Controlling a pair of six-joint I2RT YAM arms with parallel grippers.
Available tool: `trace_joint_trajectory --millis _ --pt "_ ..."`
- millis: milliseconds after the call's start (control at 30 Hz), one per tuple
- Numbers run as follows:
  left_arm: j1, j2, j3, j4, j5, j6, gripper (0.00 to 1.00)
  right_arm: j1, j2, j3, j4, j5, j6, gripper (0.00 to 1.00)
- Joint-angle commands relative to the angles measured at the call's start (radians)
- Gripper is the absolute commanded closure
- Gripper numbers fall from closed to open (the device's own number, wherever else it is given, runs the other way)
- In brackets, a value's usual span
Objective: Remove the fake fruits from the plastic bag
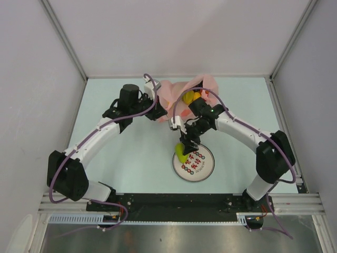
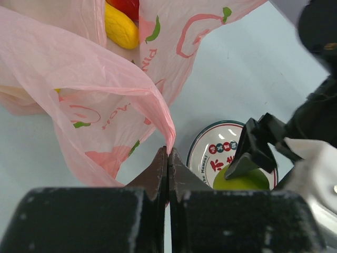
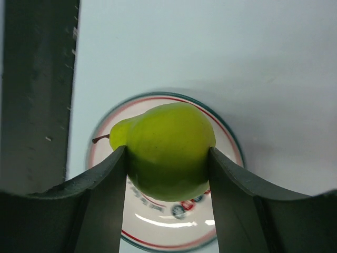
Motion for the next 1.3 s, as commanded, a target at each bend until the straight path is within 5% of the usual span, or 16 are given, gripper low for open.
trace_joint_trajectory --millis 0,267,567,667,800,967,1067,1100,1267 --pt "-0.004 -0.04 -0.021 0.03 0.019 -0.015 1.0 -0.048 0.08 0.003 -0.003 -0.175 0.249 0.8" --pt "-0.004 -0.025 -0.046 0.03 0.012 -0.015 1.0 -0.061 0.235 0.012 -0.179 -0.259 0.146 0.75" --pt "-0.004 -0.013 -0.037 0.019 0.003 0.0 1.0 -0.049 0.267 0.013 0.004 -0.202 0.243 0.71" --pt "-0.004 -0.013 -0.041 0.021 0.003 0.0 1.0 -0.039 0.28 0.013 0.021 -0.198 0.249 0.63" --pt "-0.004 -0.017 -0.049 0.021 0.002 0.002 1.0 -0.035 0.303 0.012 0.003 -0.193 0.245 0.4" --pt "-0.005 -0.022 -0.055 0.024 -0.001 0.002 1.0 -0.041 0.286 0.013 0.012 -0.189 0.255 0.27" --pt "-0.005 -0.02 -0.057 0.022 -0.001 0.002 1.0 -0.044 0.27 0.013 0.029 -0.184 0.264 0.13" --pt "-0.004 -0.02 -0.06 0.022 -0.001 0.003 1.0 -0.045 0.267 0.013 0.035 -0.181 0.266 0.01" --pt "-0.005 -0.019 -0.061 0.032 -0.001 0.0 1.0 -0.047 0.27 0.013 0.037 -0.173 0.274 0.01"
